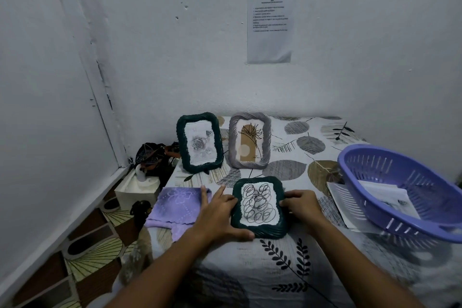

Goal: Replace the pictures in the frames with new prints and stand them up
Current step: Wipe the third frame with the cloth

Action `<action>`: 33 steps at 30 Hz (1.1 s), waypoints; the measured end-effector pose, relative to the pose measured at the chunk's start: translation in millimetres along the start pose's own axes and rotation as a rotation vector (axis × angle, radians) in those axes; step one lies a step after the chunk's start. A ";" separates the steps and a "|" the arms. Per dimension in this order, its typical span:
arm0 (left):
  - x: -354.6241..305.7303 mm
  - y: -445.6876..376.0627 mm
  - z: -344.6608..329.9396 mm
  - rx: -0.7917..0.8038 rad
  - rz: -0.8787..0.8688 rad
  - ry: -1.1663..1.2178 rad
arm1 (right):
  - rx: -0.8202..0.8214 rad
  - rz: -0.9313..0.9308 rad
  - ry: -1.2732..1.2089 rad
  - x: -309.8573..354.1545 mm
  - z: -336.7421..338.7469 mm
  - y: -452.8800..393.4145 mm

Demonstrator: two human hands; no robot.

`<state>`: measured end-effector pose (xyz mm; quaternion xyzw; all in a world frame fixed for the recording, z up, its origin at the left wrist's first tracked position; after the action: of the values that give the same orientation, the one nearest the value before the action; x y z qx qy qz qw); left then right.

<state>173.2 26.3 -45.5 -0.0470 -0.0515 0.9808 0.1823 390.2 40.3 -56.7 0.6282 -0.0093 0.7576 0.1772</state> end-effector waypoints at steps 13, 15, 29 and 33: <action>-6.6 -5.5 -3.1 0.026 -0.045 -0.130 | -0.053 0.208 0.587 15.1 -5.9 14.7; -6.8 -3.5 -2.4 0.041 -0.045 -0.105 | -0.040 0.256 0.566 27.5 -12.3 16.8; 144.2 69.8 11.5 0.054 0.203 -0.097 | 0.501 0.511 0.496 91.8 -198.3 27.3; 165.1 90.4 -0.7 0.165 0.279 -0.093 | 0.537 0.448 0.627 82.4 -234.9 10.6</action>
<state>-12.0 2.3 -69.0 0.0070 0.0278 0.9986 0.0452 152.2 107.1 -25.3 0.3753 0.1056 0.9059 -0.1655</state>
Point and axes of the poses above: each hand's wrist, its own y-axis away from the middle knuckle, its own z-axis out of the back of the hand, x = y × z, the point moved 9 cm from there along -y, towards the middle knuckle, and after that the axes turned 8 degrees about -y, right-handed, at the moved point
